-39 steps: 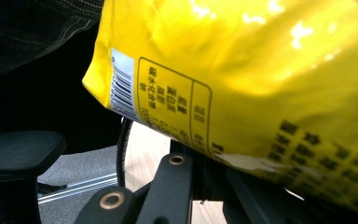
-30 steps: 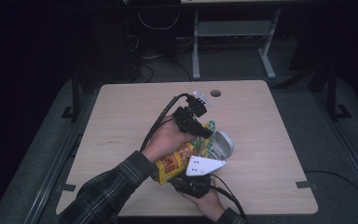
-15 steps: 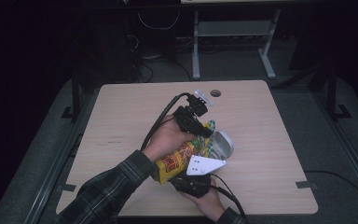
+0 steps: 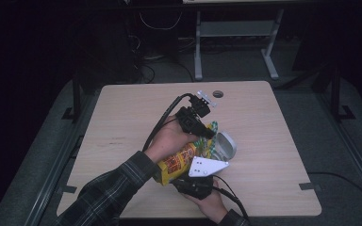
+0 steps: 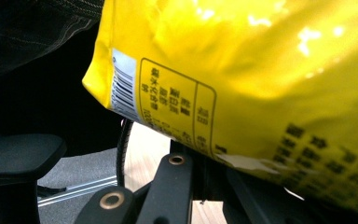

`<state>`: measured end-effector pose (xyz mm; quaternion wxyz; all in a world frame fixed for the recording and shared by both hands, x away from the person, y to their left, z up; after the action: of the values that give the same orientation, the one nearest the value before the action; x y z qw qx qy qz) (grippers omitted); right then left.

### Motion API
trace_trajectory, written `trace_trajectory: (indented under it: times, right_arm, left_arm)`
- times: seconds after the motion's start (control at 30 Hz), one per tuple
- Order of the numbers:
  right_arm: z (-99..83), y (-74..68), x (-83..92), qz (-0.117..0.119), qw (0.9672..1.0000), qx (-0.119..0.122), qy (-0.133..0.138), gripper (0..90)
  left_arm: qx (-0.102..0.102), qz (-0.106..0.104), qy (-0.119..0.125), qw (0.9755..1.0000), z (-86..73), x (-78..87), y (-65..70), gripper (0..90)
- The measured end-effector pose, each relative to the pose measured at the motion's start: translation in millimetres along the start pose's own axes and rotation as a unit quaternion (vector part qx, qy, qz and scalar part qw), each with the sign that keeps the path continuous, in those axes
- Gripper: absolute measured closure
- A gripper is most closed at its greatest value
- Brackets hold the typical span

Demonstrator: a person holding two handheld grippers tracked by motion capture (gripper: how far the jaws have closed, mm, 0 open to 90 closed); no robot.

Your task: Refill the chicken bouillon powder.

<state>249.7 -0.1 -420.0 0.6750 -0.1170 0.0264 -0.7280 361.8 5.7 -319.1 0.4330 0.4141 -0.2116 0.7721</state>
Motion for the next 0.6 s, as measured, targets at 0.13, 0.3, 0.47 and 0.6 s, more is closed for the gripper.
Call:
trace_trajectory:
  times: [0.13, 0.3, 0.47, 0.6]
  right_arm:
    - [0.0, -0.1, 0.1, 0.000, 1.0000, 0.000, 0.000, 90.0]
    - [0.1, -0.1, 0.2, 0.000, 1.0000, 0.001, 0.000, 90.0]
    - [0.1, -0.2, 0.2, 0.000, 1.0000, 0.000, 0.000, 90.0]
    - [0.2, -0.2, 0.3, 0.000, 1.0000, 0.000, 0.000, 90.0]
  left_arm:
    - [-0.002, 0.000, -0.002, 1.0000, 0.0, 0.0, -0.1, 89.9]
    - [-0.001, 0.001, -0.001, 1.0000, 0.1, 0.0, 0.0, 89.9]
    - [0.004, 0.002, -0.001, 1.0000, 0.3, -0.6, -0.1, 89.9]
    - [0.003, 0.003, -0.003, 1.0000, 0.7, -0.7, -0.2, 89.9]
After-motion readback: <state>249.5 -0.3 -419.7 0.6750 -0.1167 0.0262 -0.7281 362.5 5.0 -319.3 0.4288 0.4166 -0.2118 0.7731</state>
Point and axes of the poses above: each handheld gripper's, and its own axes: x roughly backward along the jaws, z roughly out of its top, y roughly to its right, the point moved 4 cm from there along -x, roughly forward along the jaws, and after that the axes turned 12 degrees about z, right-handed, at the moved point
